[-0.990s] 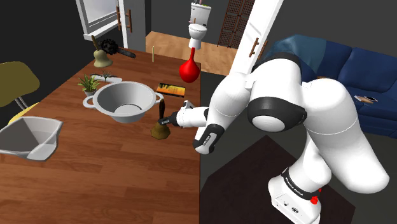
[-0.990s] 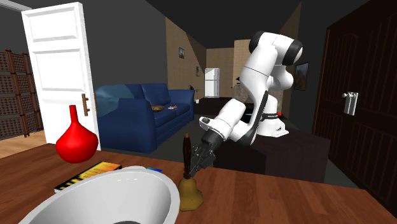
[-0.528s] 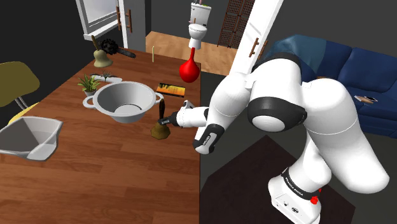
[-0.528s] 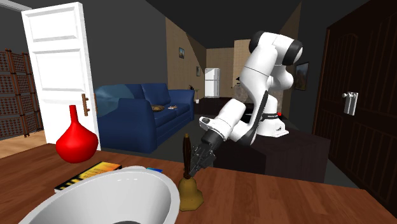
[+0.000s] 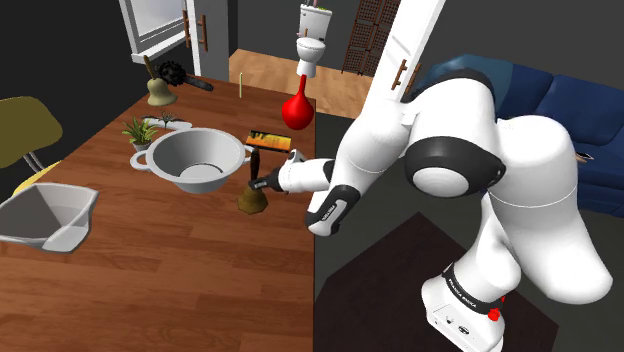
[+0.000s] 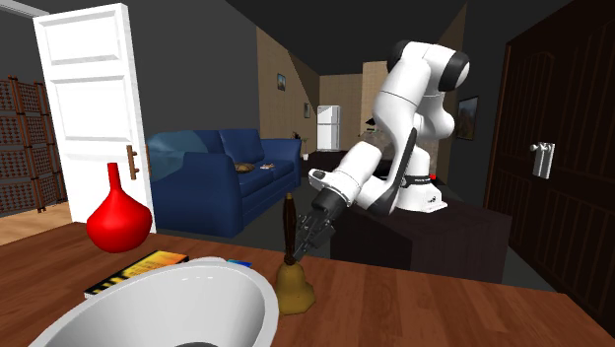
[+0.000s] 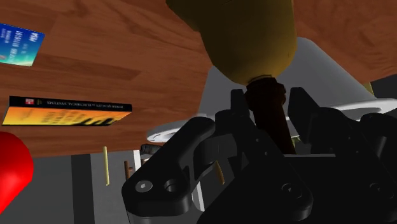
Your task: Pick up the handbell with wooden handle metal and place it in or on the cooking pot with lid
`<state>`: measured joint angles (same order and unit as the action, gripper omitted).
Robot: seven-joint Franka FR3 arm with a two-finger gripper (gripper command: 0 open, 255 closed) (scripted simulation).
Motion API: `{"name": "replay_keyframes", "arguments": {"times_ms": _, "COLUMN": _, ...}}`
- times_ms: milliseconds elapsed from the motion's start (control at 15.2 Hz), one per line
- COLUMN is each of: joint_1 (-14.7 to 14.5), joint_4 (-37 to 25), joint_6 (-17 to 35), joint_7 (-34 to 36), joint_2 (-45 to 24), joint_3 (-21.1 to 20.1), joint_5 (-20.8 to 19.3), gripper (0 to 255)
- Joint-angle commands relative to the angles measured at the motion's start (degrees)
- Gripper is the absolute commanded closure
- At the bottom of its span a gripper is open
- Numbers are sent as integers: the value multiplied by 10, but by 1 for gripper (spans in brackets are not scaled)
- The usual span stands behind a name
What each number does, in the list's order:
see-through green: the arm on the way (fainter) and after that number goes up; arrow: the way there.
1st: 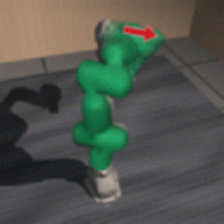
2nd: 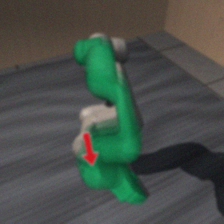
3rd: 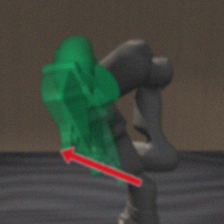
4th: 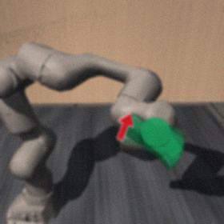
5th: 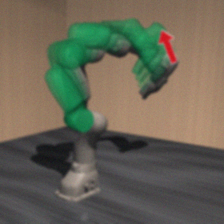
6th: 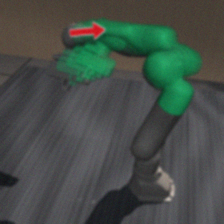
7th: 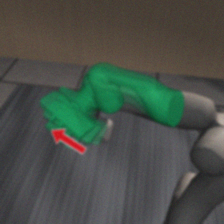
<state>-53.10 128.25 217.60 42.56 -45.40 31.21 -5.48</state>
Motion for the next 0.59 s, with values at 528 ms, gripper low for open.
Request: {"name": "replay_keyframes", "arguments": {"times_ms": 528, "joint_1": -18, "joint_4": 34, "joint_6": -47, "joint_7": -18, "joint_2": 87, "joint_3": 24, "joint_5": -20, "gripper": 255}}
